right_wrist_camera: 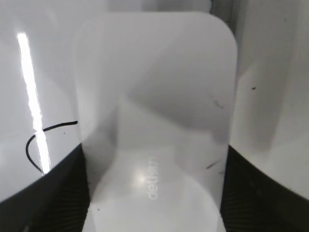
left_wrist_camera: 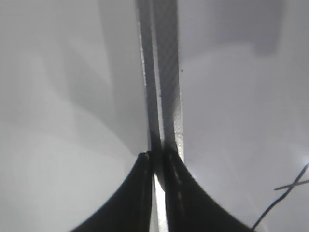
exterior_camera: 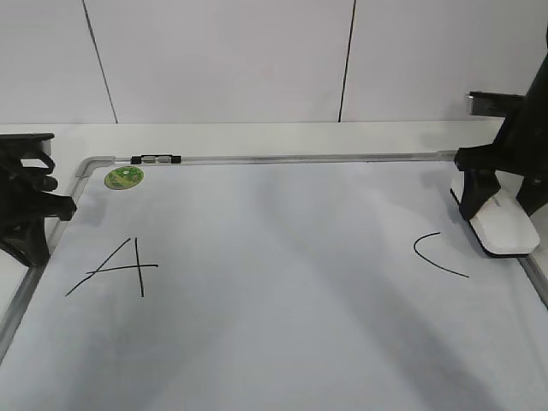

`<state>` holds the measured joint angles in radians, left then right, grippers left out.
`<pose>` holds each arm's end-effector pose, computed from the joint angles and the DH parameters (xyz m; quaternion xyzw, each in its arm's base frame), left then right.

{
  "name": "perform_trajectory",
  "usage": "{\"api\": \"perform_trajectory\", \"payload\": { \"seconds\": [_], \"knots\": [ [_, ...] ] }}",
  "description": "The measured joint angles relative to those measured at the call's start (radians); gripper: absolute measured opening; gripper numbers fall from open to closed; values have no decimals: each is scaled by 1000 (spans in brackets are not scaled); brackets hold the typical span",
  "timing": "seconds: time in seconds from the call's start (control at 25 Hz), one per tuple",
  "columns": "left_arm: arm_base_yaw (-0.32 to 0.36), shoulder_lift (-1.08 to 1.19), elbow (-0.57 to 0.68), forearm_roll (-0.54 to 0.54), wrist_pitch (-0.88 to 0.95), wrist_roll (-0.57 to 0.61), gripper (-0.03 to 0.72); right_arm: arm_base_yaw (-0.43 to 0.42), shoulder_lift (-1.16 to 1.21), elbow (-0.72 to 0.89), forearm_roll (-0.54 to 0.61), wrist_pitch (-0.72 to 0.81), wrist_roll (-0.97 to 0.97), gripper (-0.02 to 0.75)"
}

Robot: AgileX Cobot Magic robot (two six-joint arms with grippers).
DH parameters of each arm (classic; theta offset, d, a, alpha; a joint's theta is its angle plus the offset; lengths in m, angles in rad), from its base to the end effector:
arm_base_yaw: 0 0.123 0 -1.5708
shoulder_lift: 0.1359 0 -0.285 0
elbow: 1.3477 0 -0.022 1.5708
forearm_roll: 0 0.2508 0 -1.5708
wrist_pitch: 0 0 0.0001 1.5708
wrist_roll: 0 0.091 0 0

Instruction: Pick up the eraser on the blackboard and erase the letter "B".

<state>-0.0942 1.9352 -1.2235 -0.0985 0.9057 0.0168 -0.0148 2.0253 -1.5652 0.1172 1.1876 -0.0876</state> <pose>0.3546 -0.0406 0.1536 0.0258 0.9987 -0.0401 0.0187 0.4014 0.0039 0.1984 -0.0147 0.9984 0.0541 0.0079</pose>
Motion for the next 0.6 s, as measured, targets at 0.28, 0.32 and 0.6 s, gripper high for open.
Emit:
{"api": "perform_trajectory", "payload": {
  "seconds": [0.28, 0.32, 0.6],
  "knots": [
    [0, 0, 0, 0, 0, 0, 26, 0, 28, 0, 4, 4, -2, 559],
    [0, 0, 0, 0, 0, 0, 26, 0, 28, 0, 6, 4, -2, 559],
    [0, 0, 0, 0, 0, 0, 26, 0, 28, 0, 6, 5, -2, 559]
  ]
}}
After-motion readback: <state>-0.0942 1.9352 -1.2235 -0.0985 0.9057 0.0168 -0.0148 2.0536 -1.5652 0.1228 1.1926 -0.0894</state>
